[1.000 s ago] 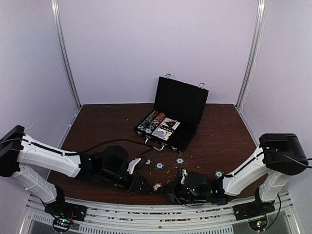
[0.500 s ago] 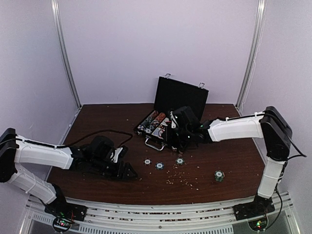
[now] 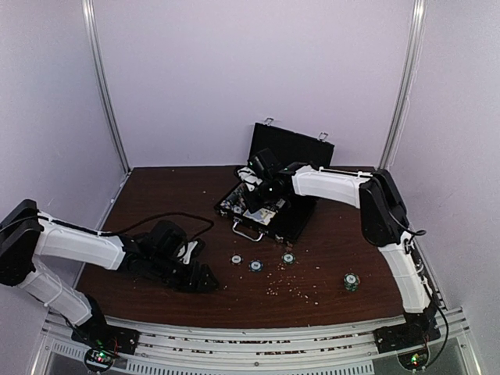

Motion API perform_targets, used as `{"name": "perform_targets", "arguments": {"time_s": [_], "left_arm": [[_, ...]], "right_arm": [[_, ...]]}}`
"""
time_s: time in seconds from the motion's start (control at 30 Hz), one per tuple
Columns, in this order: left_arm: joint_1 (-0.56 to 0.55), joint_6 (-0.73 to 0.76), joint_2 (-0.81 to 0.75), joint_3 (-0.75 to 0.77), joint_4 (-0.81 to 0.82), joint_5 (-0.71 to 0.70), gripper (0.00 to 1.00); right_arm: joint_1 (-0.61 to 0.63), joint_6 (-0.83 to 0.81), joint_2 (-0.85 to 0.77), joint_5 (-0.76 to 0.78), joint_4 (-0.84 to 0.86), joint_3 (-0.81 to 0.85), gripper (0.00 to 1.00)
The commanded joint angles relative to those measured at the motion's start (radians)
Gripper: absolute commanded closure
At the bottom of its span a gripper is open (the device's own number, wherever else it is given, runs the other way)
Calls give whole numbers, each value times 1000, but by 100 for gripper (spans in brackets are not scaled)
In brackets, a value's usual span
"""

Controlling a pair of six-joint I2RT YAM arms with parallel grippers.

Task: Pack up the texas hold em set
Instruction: Place the poker chip in the slot.

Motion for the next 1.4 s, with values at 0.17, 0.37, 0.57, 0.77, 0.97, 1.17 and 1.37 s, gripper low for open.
{"name": "perform_targets", "arguments": {"time_s": [0.17,0.37,0.57,0.77,0.97,1.17,1.37], "left_arm": [[29,22,46,40,29,15,26],[45,36,79,64,24,26,26],[54,49,104,91,12,27,26],[56,69,124,128,-18,21,26],[65,83,142,168,-28,6,26],[80,87,170,227,-14,-30,26],[87,136,290,374,-17,-69,27]], "right_arm": [[-32,-132,110,46,-102,186,100],[-44,-155,170,22,-125,225,100],[-47,-159,205,17,-123,241,100],[-51,-132,201,28,-98,243,90],[-55,-119,167,15,-63,243,77],[-58,-104,103,5,-29,229,71],[-68,-60,2,5,25,147,64]]}}
